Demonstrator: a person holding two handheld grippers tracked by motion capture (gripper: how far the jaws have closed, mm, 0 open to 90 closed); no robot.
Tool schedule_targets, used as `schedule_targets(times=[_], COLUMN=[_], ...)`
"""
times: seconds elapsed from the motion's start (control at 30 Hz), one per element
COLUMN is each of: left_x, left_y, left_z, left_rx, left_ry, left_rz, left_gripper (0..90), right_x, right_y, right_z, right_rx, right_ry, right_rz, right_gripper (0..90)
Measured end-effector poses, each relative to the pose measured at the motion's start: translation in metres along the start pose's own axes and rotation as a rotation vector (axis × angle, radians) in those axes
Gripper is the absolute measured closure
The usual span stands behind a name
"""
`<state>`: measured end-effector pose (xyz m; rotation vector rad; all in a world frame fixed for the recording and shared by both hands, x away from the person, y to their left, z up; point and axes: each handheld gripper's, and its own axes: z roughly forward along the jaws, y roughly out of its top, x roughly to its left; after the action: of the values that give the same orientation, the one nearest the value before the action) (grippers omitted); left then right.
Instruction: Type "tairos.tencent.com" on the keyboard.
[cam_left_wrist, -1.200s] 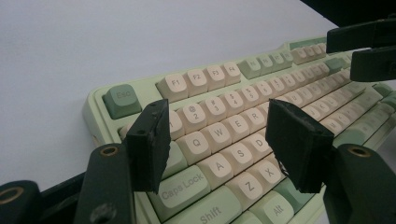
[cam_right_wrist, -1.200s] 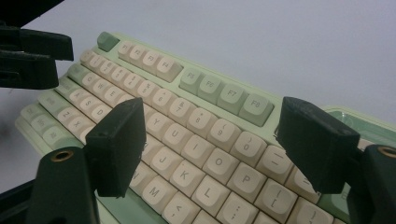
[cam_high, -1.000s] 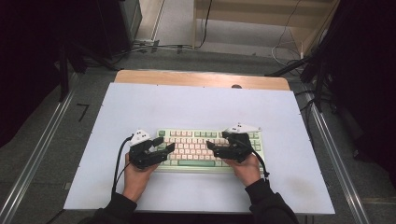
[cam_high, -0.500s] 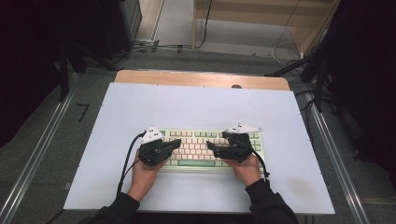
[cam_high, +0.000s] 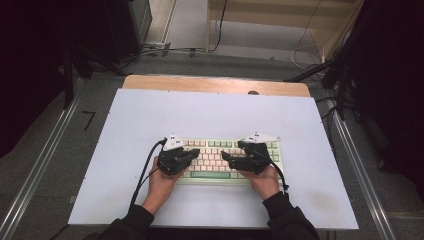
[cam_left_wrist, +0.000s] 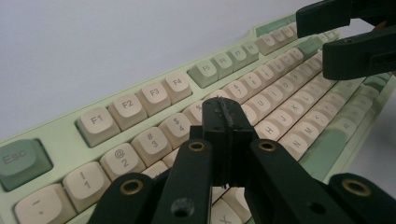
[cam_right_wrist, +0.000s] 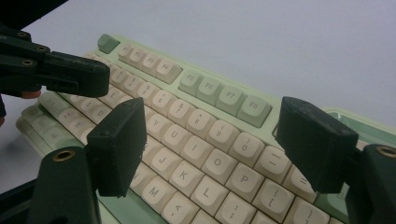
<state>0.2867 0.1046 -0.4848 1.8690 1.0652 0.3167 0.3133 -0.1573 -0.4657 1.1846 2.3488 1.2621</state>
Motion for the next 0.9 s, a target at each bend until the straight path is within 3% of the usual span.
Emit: schedule_targets(times=[0.33, 0.9], left_x=[-0.005, -0.005], left_y=[0.002, 0.002], left_z=[0.011, 0.014], left_rx=[0.031, 0.056], left_ry=[0.017, 0.036], left_rz=[0.007, 0.012], left_gripper=[90.0, 90.0], right_x=[0.000, 0.000], right_y=[0.000, 0.000], right_z=[0.000, 0.001], right_rx=[0.000, 0.004], right_ry=[-0.001, 0.001], right_rz=[-0.001, -0.004], right_gripper=[22.6, 22.7])
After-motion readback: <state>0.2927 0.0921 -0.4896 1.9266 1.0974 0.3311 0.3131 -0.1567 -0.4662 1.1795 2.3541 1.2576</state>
